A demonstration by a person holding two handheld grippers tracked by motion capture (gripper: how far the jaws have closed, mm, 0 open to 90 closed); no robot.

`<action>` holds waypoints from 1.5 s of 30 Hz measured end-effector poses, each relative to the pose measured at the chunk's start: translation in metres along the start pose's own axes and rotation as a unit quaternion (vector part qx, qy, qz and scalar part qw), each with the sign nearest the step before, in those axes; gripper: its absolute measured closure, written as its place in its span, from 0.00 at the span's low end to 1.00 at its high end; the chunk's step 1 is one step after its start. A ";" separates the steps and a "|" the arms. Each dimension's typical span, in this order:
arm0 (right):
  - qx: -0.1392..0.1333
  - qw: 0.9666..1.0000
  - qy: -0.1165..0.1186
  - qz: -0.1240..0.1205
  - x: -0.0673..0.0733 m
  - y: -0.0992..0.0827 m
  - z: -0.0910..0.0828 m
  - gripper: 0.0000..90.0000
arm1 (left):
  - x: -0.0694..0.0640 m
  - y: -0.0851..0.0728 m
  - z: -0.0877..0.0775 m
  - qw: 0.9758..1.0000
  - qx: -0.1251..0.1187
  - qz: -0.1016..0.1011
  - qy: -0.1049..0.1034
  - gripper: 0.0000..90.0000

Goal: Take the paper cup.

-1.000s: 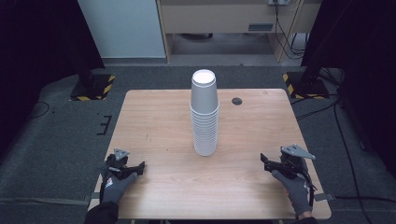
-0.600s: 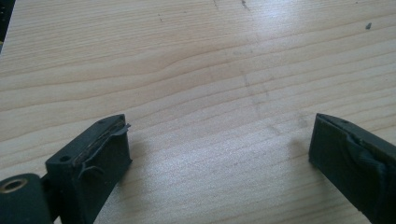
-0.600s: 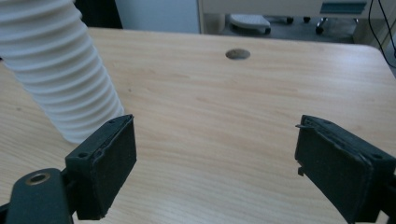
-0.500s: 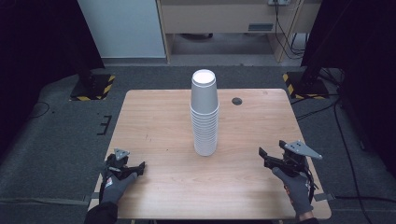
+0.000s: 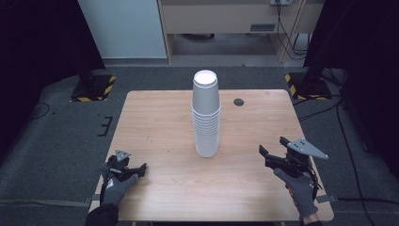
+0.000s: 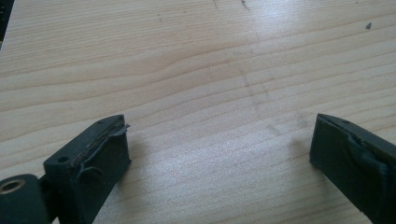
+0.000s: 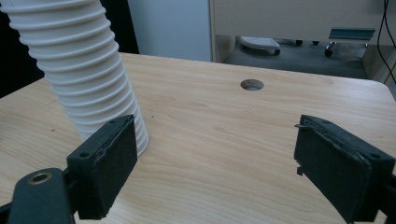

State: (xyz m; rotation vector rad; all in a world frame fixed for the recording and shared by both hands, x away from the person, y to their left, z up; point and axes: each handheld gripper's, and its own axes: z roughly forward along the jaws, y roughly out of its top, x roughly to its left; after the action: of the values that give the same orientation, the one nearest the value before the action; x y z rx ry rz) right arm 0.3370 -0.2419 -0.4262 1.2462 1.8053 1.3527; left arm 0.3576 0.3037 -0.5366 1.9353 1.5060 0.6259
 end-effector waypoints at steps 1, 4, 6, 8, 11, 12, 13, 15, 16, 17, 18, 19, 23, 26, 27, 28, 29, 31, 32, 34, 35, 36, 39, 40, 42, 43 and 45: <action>-0.002 1.000 0.002 0.001 0.001 0.002 0.000 0.16 | 0.000 0.000 0.000 1.000 0.000 0.000 0.000 0.04; -0.004 1.000 0.002 -0.002 0.003 0.005 0.001 0.16 | 0.000 0.000 0.000 1.000 0.000 0.000 0.000 0.04; -0.007 1.000 0.006 -0.003 0.008 0.012 0.001 0.16 | 0.000 0.000 0.000 1.000 0.000 0.000 0.000 0.04; -0.013 1.000 0.009 -0.006 0.011 0.016 0.001 0.15 | 0.000 0.000 0.000 1.000 0.000 -0.001 -0.001 0.04; -0.015 1.000 0.012 -0.007 0.015 0.021 0.001 0.15 | 0.000 0.000 0.000 1.000 0.000 0.000 0.000 0.04; -0.023 1.000 0.016 -0.007 0.019 0.027 0.001 0.15 | 0.000 0.000 0.000 1.000 0.000 -0.001 -0.001 0.04; -0.025 1.000 0.017 -0.008 0.020 0.029 0.001 0.15 | 0.000 0.000 0.000 1.000 0.000 -0.001 -0.001 0.04; -0.031 0.999 0.021 -0.008 0.025 0.035 0.002 0.15 | 0.000 0.000 0.000 1.000 0.000 -0.001 0.000 0.04; -0.032 0.999 0.022 -0.009 0.027 0.037 0.003 0.15 | 0.000 0.000 0.000 1.000 0.000 -0.001 0.000 0.04; -0.032 0.999 0.022 -0.009 0.027 0.037 0.003 0.15 | 0.000 0.000 0.000 1.000 0.000 0.000 0.000 0.04; -0.036 0.999 0.029 -0.008 0.031 0.043 0.005 0.14 | 0.000 0.000 0.000 1.000 0.000 -0.001 -0.001 0.04; -0.036 0.999 0.029 -0.008 0.031 0.043 0.005 0.14 | 0.000 0.000 0.000 1.000 0.000 -0.001 -0.001 0.04; -0.045 0.998 0.036 -0.009 0.040 0.055 0.009 0.14 | 0.000 0.000 0.000 1.000 0.000 -0.001 -0.001 0.04; -0.049 0.998 0.040 -0.009 0.044 0.060 0.011 0.14 | 0.000 0.000 0.000 1.000 0.000 -0.001 -0.001 0.04; -0.049 0.998 0.043 -0.011 0.046 0.064 0.012 0.14 | 0.000 0.000 0.000 1.000 0.000 0.000 -0.001 0.04; -0.051 0.998 0.044 -0.011 0.048 0.067 0.013 0.14 | 0.000 0.000 0.000 1.000 0.000 0.000 -0.001 0.04; -0.053 0.997 0.046 -0.011 0.050 0.069 0.014 0.14 | 0.000 0.000 0.000 1.000 0.000 0.000 -0.001 0.04; -0.058 0.997 0.055 -0.011 0.058 0.078 0.018 0.14 | 0.000 0.000 0.000 1.000 0.000 0.000 -0.001 0.03; -0.058 0.997 0.055 -0.011 0.058 0.078 0.018 0.14 | 0.000 0.000 0.000 1.000 0.000 0.000 -0.001 0.03; -0.063 0.996 0.060 -0.014 0.065 0.084 0.022 0.13 | 0.000 0.000 0.000 1.000 0.000 0.000 -0.001 0.03; -0.063 0.996 0.060 -0.014 0.065 0.084 0.022 0.13 | 0.000 0.000 0.000 1.000 0.000 0.000 -0.001 0.03; -0.066 0.996 0.064 -0.012 0.069 0.087 0.025 0.13 | 0.000 0.000 0.000 1.000 0.000 0.000 -0.001 0.03; -0.067 0.996 0.065 -0.013 0.072 0.090 0.028 0.13 | 0.000 0.000 0.000 1.000 0.001 0.000 -0.001 0.03; -0.067 0.995 0.067 -0.016 0.074 0.092 0.029 0.13 | 0.000 0.000 0.000 1.000 0.000 0.000 -0.001 0.03; -0.070 0.995 0.069 -0.018 0.077 0.097 0.033 0.13 | 0.000 0.000 0.000 1.000 0.000 0.000 -0.001 0.03; -0.070 0.995 0.070 -0.017 0.078 0.099 0.034 0.13 | 0.000 0.000 0.000 1.000 0.000 0.000 -0.001 0.03; -0.072 0.995 0.072 -0.016 0.080 0.102 0.037 0.13 | 0.000 0.000 0.000 1.000 0.000 0.000 -0.001 0.03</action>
State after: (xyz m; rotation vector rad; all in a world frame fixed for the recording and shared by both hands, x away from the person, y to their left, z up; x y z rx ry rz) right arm 0.3701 -0.1478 -0.3353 1.0644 1.7807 1.5599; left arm 0.3579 0.3035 -0.5367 1.9358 1.5054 0.6234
